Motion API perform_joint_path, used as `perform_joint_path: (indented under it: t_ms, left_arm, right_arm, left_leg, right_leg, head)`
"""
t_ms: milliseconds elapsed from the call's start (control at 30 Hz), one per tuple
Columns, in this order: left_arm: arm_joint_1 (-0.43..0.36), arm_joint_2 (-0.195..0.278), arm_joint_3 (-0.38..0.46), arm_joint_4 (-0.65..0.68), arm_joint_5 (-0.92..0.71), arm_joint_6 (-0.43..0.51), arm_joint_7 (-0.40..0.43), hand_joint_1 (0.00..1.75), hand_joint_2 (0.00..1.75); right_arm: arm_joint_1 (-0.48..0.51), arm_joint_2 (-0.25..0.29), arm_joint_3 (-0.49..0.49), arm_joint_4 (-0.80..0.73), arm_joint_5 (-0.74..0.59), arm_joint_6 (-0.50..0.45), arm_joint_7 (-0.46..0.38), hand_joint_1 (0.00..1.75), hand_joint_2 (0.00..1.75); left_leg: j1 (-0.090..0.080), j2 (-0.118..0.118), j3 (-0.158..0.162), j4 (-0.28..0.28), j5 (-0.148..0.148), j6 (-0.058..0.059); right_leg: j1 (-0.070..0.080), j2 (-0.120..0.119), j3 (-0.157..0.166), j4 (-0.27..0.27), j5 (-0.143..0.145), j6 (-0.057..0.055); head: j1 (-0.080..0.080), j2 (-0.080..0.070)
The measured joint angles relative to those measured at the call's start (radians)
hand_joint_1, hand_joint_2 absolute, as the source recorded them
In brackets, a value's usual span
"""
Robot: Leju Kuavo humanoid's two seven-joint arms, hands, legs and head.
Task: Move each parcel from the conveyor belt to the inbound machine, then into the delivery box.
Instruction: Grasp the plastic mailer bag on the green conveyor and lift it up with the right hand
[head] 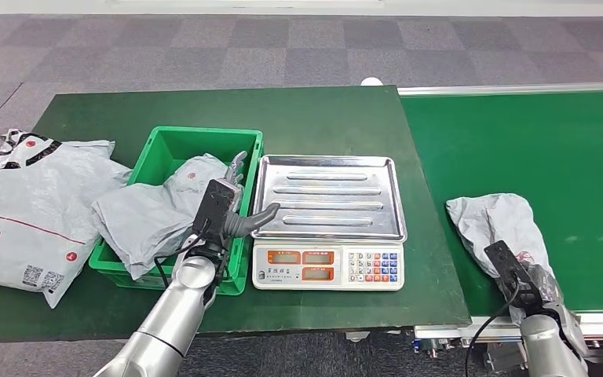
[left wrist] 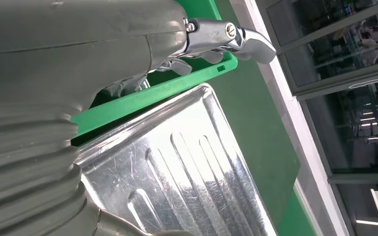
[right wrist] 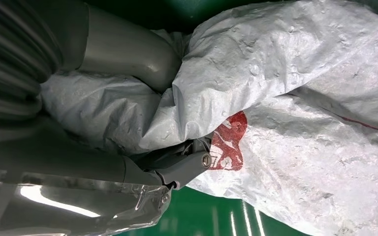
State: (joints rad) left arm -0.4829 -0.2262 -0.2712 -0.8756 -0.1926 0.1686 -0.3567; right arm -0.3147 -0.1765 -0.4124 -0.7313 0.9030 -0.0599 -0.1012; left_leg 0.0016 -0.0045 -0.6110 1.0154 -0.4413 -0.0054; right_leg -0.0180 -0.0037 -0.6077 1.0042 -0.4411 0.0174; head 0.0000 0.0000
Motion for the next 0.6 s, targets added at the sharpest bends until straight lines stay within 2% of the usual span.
perform_joint_path:
  t_ms: [333,500,600]
  left_arm:
    - [-0.001,0.000,0.000,0.002,0.000,-0.002,-0.001,0.00,1.75]
    - [-0.011,0.000,0.000,0.008,0.000,-0.011,-0.009,0.00,1.75]
    - [-0.020,0.000,0.000,0.019,0.004,-0.011,-0.028,0.00,1.75]
  right_arm:
    - [-0.004,0.000,0.004,0.001,0.003,-0.012,-0.019,1.75,1.75]
    - [-0.040,0.001,0.046,-0.006,0.006,-0.065,-0.081,1.75,1.75]
    - [-0.083,0.008,0.104,-0.033,0.020,-0.122,-0.098,1.75,1.75]
  left_leg:
    - [0.000,0.000,0.000,0.000,0.000,0.000]
    - [0.000,0.000,-0.001,0.000,0.000,0.000]
    - [0.000,0.000,-0.001,0.000,0.001,-0.001]
  right_leg:
    - [0.000,0.000,0.000,0.000,0.000,0.000]
    - [0.000,0.001,0.000,0.000,0.000,0.000]
    - [0.000,0.001,0.000,0.001,0.001,0.000]
  head:
    - [0.000,0.000]
    - [0.000,0.000]
    - [0.000,0.000]
